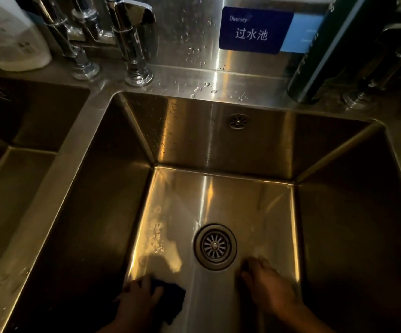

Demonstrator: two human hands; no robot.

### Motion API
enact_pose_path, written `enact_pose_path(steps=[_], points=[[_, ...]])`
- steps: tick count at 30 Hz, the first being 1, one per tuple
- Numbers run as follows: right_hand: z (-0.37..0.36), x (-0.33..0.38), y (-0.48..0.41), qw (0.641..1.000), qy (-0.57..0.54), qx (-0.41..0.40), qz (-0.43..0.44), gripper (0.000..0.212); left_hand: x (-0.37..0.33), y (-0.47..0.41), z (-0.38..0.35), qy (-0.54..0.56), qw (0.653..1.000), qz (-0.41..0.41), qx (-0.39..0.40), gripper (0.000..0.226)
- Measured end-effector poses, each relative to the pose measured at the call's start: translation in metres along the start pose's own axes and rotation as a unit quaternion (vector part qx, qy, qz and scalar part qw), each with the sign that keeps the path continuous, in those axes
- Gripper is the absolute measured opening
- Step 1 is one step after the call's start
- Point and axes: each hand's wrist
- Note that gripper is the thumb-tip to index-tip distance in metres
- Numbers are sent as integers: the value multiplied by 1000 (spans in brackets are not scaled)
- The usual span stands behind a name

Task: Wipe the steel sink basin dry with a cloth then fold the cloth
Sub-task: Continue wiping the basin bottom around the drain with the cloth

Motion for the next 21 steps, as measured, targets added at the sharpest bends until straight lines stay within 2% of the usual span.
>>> enact_pose_path(steps=[3, 5, 7, 10, 12, 15, 18, 21], points=[[-2, -2, -5, 1000, 7, -23, -8, 43, 7, -2, 4, 33, 999, 2, -30, 59], [0, 1, -10, 998, -4, -57, -10, 39, 14, -9, -1, 45, 994, -14, -102, 67], [3, 4, -17, 996, -26, -88, -18, 36, 20, -20, 10, 50, 994, -19, -95, 62], [9, 7, -27, 989, -83, -119, -26, 33, 28, -49, 29, 84, 980, -9, -180, 44], [12, 6, -31, 981, -129, -142, -29, 31, 35, -72, 51, 111, 969, 27, -221, 42], [15, -2, -33, 975, -125, -175, -56, 33, 48, -119, 87, 128, 965, 94, -210, 54], [17, -12, -31, 964, -86, -216, -126, 33, 59, -152, 120, 148, 951, 124, -243, 56], [21, -12, -28, 930, -191, -266, -169, 30, 59, -159, 137, 214, 935, 142, -243, 57]])
Point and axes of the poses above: each hand's wrist, its own y-axis away from the middle knuckle, its own z-axis out of the back of the hand, x = y × z, and after that the axes turned 6 degrees about y, right-handed
